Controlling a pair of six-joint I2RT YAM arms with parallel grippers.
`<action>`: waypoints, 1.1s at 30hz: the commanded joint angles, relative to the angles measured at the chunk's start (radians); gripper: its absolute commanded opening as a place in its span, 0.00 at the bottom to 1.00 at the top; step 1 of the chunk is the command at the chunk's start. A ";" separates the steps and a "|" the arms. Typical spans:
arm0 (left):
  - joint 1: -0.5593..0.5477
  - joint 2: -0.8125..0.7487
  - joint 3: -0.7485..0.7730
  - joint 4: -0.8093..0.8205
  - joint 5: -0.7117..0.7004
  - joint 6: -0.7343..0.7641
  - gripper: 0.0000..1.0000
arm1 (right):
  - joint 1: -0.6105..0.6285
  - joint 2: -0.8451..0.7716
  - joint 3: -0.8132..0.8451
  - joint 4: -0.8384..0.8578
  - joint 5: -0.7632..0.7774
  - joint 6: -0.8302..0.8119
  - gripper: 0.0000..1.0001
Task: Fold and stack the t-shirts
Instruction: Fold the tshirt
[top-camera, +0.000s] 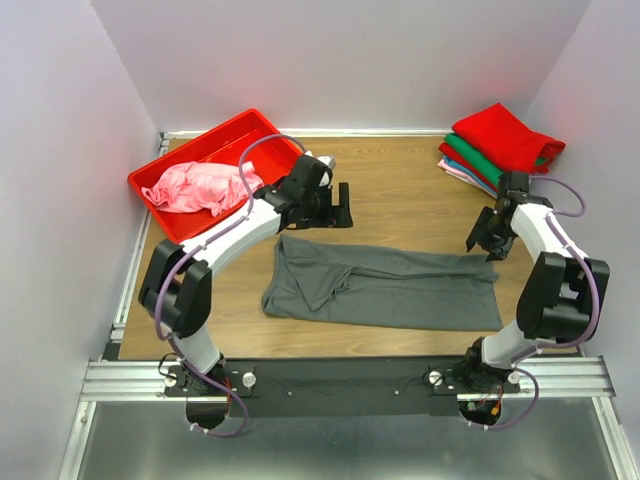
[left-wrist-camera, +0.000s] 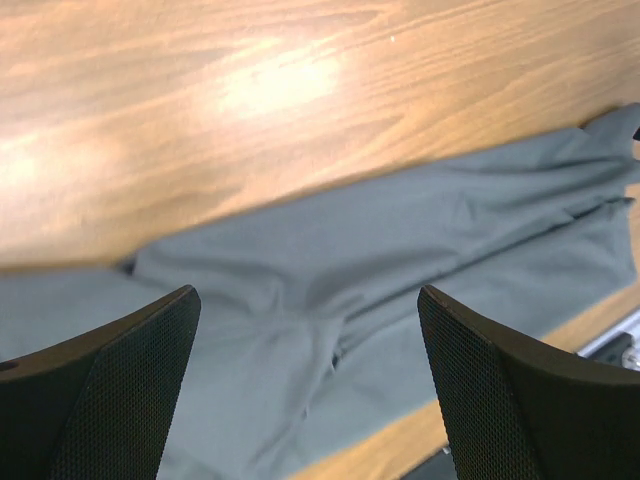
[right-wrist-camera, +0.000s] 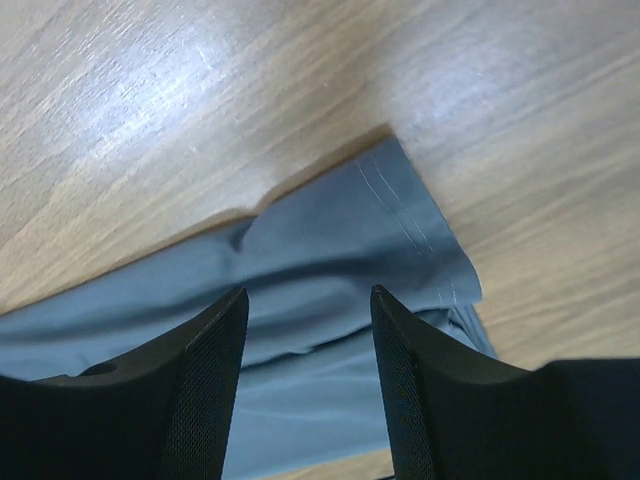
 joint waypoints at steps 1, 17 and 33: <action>-0.013 0.063 0.019 0.049 0.025 0.063 0.97 | -0.005 0.033 0.008 0.052 -0.042 -0.015 0.59; -0.033 0.011 -0.239 0.098 0.034 0.077 0.97 | 0.000 -0.005 -0.155 0.010 -0.131 0.033 0.57; -0.002 -0.085 -0.411 0.072 -0.010 0.085 0.98 | 0.000 -0.054 -0.176 -0.032 -0.100 0.039 0.57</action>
